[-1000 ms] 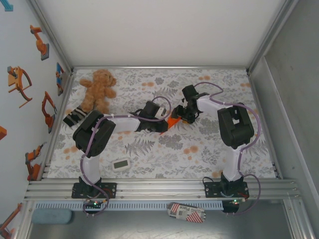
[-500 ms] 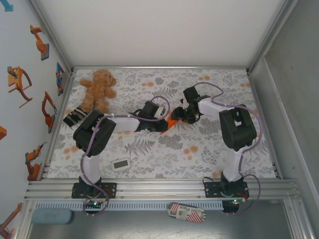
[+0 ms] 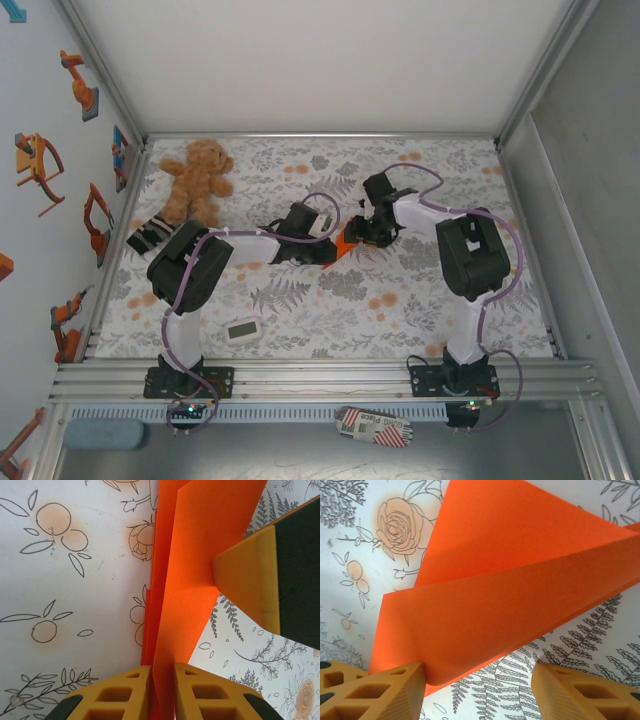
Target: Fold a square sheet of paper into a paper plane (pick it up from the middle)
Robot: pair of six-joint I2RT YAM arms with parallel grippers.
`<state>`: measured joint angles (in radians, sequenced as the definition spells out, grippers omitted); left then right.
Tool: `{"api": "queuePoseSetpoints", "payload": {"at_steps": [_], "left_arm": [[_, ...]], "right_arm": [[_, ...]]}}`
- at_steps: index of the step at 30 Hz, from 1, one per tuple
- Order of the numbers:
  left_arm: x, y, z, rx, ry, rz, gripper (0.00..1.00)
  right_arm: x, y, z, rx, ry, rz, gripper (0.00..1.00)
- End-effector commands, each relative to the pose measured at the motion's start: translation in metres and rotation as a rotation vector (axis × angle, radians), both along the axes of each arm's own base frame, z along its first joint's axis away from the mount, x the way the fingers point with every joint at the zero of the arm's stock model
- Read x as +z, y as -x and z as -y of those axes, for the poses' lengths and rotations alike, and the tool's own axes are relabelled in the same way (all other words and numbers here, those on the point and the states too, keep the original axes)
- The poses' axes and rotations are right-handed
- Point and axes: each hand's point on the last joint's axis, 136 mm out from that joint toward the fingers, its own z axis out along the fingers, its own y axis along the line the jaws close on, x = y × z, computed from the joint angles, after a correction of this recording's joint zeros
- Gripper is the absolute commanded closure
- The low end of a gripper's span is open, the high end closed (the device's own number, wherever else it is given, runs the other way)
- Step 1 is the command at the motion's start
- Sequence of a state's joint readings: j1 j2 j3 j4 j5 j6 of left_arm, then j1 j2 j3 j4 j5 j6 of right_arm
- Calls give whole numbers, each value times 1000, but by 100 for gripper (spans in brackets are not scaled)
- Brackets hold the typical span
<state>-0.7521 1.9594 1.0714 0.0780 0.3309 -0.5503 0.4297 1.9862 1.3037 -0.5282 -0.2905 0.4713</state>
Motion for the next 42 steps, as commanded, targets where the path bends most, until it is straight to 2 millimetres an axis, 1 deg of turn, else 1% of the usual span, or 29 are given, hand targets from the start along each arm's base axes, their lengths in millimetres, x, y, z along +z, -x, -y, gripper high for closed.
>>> {"api": "queuePoseSetpoints", "payload": {"at_steps": [1, 5, 13, 17, 21, 25, 31, 37, 40, 42], "left_arm": [[-38, 18, -20, 17, -114, -106, 80], [-36, 18, -19, 13, -108, -106, 78], [-27, 15, -15, 28, -69, -116, 70], [-29, 14, -18, 58, -55, -149, 70], [-32, 18, -20, 61, -45, -174, 70], [-36, 20, -24, 67, -67, -186, 75], [-48, 24, -35, 89, -134, -213, 81], [-57, 26, -40, 107, -168, -231, 83], [-61, 27, -43, 111, -190, -236, 83], [-64, 29, -45, 108, -211, -237, 83]], "right_arm": [[-73, 31, 31, -6, 221, -134, 41], [-79, 33, 35, 2, 277, -137, 40], [-87, 38, 41, 20, 339, -142, 40], [-90, 39, 42, 22, 349, -146, 40], [-92, 40, 43, 21, 352, -151, 40], [-92, 39, 40, 13, 340, -153, 40], [-82, 34, 27, 4, 269, -144, 39], [-71, 30, 24, -10, 218, -137, 39], [-62, 26, 18, -14, 168, -124, 39], [-50, 21, 11, -17, 121, -100, 39]]}}
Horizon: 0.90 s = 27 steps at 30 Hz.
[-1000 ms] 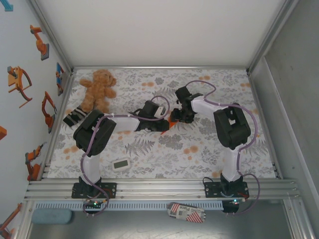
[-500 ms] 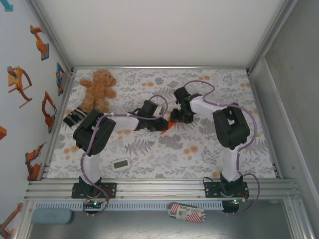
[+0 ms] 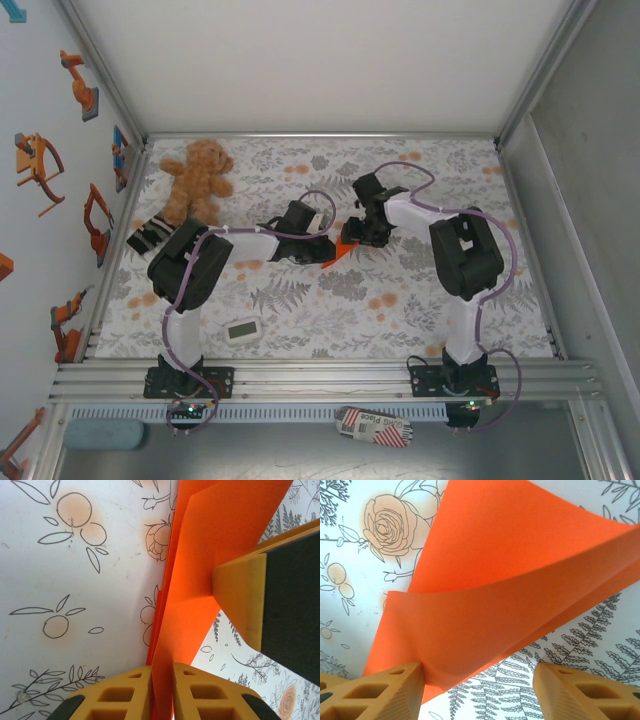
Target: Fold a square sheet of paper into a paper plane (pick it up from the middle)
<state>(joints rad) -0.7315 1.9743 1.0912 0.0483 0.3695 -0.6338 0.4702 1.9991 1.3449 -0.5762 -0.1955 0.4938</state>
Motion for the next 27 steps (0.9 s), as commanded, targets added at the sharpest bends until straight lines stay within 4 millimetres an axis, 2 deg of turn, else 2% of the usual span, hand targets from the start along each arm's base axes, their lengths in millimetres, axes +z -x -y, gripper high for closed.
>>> {"api": "queuePoseSetpoints", "payload": {"at_steps": [1, 5, 9, 13, 16, 20, 24, 27], "left_arm": [[-63, 31, -44, 32, -239, -153, 82], [-67, 34, -47, 20, -279, -149, 81], [-70, 36, -47, 13, -292, -148, 80], [-69, 36, -46, 9, -295, -144, 79], [-69, 36, -45, 5, -294, -141, 79], [-69, 36, -45, 7, -298, -139, 77], [-70, 37, -46, 10, -304, -140, 77], [-70, 38, -46, 10, -305, -142, 77]], "right_arm": [[-42, 18, 10, -19, 6, -98, 39], [1, -1, -4, -39, -130, 4, 39], [48, -15, -4, -71, -231, 150, 38], [69, -12, 1, -88, -271, 243, 39], [75, -3, -6, -85, -364, 265, 44], [78, 4, -30, -60, -523, 224, 67], [65, 5, -44, -53, -564, 172, 81], [52, 6, -53, -35, -564, 137, 86]]}}
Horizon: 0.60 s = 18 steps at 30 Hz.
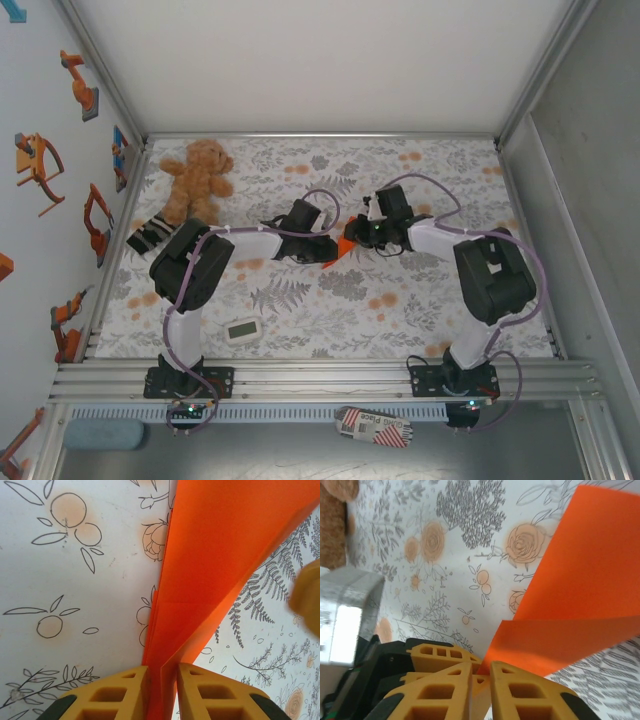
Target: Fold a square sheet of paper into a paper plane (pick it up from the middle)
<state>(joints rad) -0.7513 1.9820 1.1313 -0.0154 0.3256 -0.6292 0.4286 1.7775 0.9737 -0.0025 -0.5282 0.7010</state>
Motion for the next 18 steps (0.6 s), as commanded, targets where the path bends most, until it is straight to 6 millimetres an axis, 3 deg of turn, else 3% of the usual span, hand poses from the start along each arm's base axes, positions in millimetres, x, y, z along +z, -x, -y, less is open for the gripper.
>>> {"api": "queuePoseSetpoints", "payload": {"at_steps": [1, 9, 18], "left_arm": [[-71, 37, -49, 14, -259, -147, 77], [-71, 37, -48, 13, -253, -152, 78], [-71, 39, -48, 11, -252, -154, 78]], "right_arm": [[1, -2, -19, 39, -63, -7, 86], [-23, 0, -16, 42, -16, -45, 87], [-36, 1, -13, 42, 16, -68, 87]]}}
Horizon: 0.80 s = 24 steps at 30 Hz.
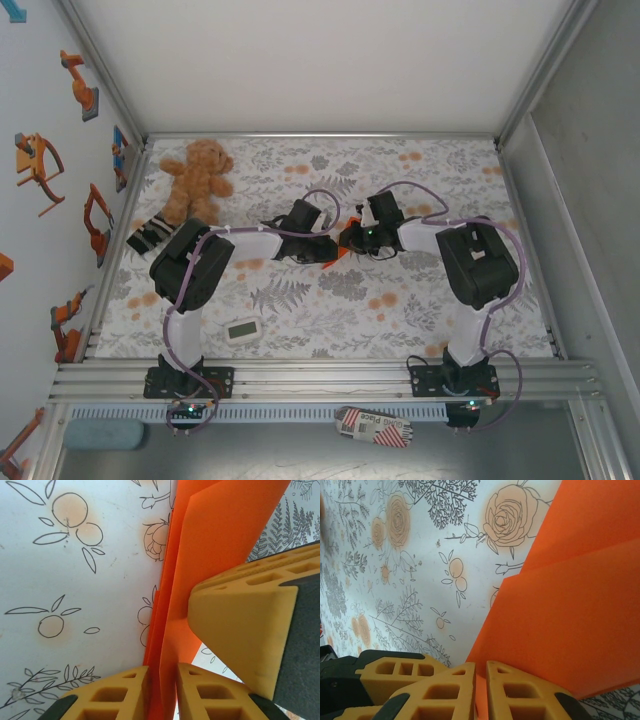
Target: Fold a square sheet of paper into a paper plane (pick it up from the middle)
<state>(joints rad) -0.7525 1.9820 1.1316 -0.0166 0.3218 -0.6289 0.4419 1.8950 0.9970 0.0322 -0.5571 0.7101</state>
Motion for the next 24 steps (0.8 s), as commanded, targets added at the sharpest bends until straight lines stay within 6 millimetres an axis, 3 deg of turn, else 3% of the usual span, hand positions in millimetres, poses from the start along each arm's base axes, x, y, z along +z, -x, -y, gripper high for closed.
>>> {"api": "queuePoseSetpoints", "payload": {"at_steps": [1, 9, 24], "left_arm": [[-71, 39, -48, 10, -249, -156, 78], [-70, 39, -48, 13, -244, -153, 79], [-70, 39, -46, 12, -235, -154, 79]], "right_arm": [[-3, -1, -2, 16, 16, -1, 86], [-14, 3, 4, 2, 53, -31, 87], [-13, 5, 4, 9, 55, -43, 87]]}}
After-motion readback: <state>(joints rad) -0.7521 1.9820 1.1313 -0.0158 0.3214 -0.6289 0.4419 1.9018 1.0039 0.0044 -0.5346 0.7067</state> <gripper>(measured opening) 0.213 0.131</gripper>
